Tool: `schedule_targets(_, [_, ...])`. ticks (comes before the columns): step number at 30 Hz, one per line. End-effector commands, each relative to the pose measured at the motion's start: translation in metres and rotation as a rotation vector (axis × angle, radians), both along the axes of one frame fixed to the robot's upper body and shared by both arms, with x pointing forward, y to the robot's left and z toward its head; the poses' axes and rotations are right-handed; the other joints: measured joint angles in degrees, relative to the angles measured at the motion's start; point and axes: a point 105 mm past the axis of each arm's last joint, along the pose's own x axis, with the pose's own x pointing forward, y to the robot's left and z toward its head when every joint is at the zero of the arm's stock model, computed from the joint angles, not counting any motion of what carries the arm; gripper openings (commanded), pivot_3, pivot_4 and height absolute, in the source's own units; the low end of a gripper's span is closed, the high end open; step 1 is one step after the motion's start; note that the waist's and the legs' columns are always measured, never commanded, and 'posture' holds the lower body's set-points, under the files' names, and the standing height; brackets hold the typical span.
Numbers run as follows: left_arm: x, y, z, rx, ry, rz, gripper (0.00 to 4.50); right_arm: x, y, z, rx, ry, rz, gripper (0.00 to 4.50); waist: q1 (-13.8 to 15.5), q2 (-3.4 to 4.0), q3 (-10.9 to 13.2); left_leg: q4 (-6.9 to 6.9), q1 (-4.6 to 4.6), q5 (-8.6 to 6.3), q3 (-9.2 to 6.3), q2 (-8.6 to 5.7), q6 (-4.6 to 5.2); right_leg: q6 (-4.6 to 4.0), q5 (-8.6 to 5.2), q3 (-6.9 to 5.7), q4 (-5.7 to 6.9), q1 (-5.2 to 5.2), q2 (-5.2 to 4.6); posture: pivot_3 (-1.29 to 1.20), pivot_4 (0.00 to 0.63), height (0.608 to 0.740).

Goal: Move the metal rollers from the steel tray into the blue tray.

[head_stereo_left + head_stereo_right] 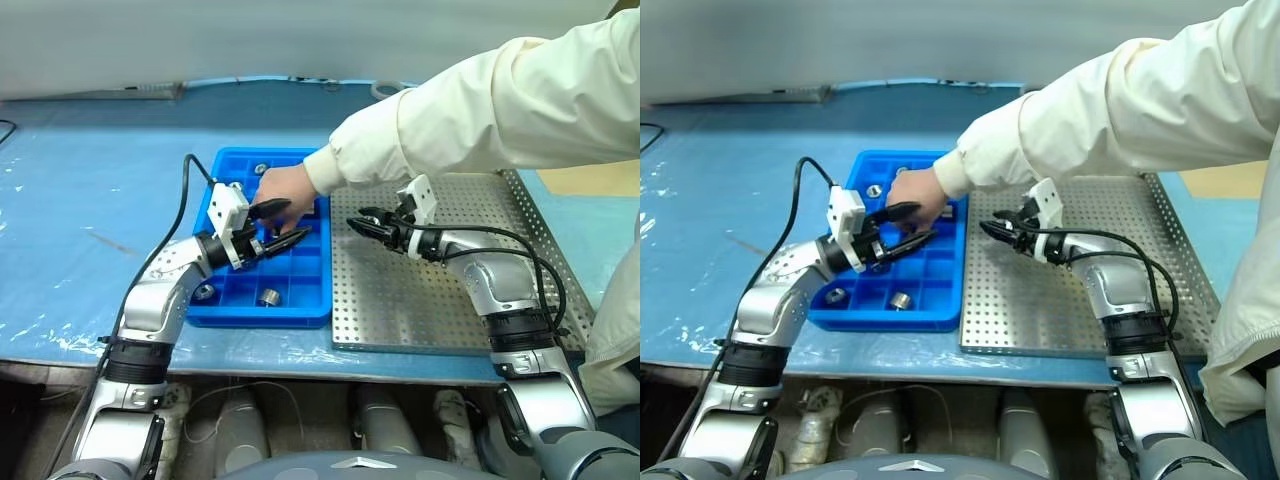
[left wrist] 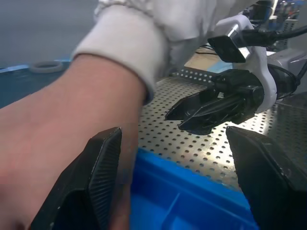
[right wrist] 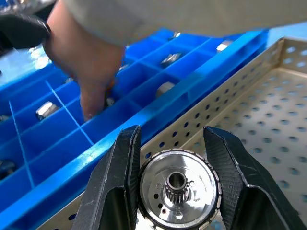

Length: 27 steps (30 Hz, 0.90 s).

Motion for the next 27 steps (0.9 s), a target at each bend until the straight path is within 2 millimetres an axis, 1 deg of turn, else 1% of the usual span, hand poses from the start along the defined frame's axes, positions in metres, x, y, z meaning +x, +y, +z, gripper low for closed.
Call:
schedule_targets(1, [-0.005, 0.003, 0.016, -0.021, -0.051, 0.015, 3.65, -0.002, 0.018, 0.024, 0.048, -0.076, 0.096, 1.68, 0.4, 0.01, 0.0, -0.02, 0.02, 0.02, 0.0, 0.0, -0.03, 0.0, 0.0, 0.0, 0.02, -0.01, 0.01, -0.16, 0.15, 0.74])
schedule_targets(7, [-0.008, 0.012, 0.016, -0.006, -0.049, 0.057, 3.65, -0.018, 0.042, 0.029, 0.089, -0.053, 0.257, 1.68, 0.7, 0.0, 0.0, -0.17, 0.06, 0.13, -0.1, 0.04, -0.21, 0.0, 0.0, -0.09, 0.07, -0.03, 0.05, -0.12, 0.15, 0.74])
schedule_targets(14, [-0.01, 0.023, 0.017, 0.01, -0.051, 0.095, 3.65, -0.029, 0.07, 0.029, 0.105, -0.048, 0.359, 1.68, 0.8, 0.0, 0.0, -0.2, 0.05, 0.14, -0.1, 0.06, -0.23, -0.01, 0.0, -0.13, 0.07, -0.07, 0.06, -0.08, 0.15, 0.74])
schedule_targets(20, [-0.013, 0.028, 0.019, 0.02, -0.052, 0.113, 3.65, -0.033, 0.081, 0.028, 0.104, -0.043, 0.414, 1.68, 1.3, 0.0, 0.0, -0.2, 0.05, 0.16, -0.13, 0.06, -0.26, -0.01, 0.0, -0.16, 0.09, -0.06, 0.04, -0.07, 0.15, 0.74])
schedule_targets(24, [-0.012, 0.029, 0.022, 0.022, -0.061, 0.127, 3.65, -0.037, 0.093, 0.027, 0.095, -0.047, 0.455, 1.68, 1.8, 0.0, 0.0, -0.22, 0.05, 0.17, -0.14, 0.08, -0.27, -0.01, 0.0, -0.18, 0.09, -0.07, 0.05, -0.05, 0.15, 0.74])
schedule_targets(26, [-0.012, 0.03, 0.023, 0.02, -0.062, 0.13, 3.65, -0.036, 0.099, 0.026, 0.086, -0.056, 0.46, 1.68, 1.8, 0.0, 0.0, -0.22, 0.05, 0.18, -0.15, 0.08, -0.29, -0.01, 0.0, -0.19, 0.11, -0.07, 0.05, -0.05, 0.15, 0.74])
schedule_targets(27, [-0.012, 0.031, 0.023, 0.024, -0.062, 0.134, 3.65, -0.031, 0.104, 0.024, 0.071, -0.074, 0.434, 1.68, 1.8, 0.0, 0.0, -0.22, 0.05, 0.18, -0.15, 0.08, -0.29, -0.01, 0.0, -0.19, 0.11, -0.07, 0.05, -0.05, 0.15, 0.74])
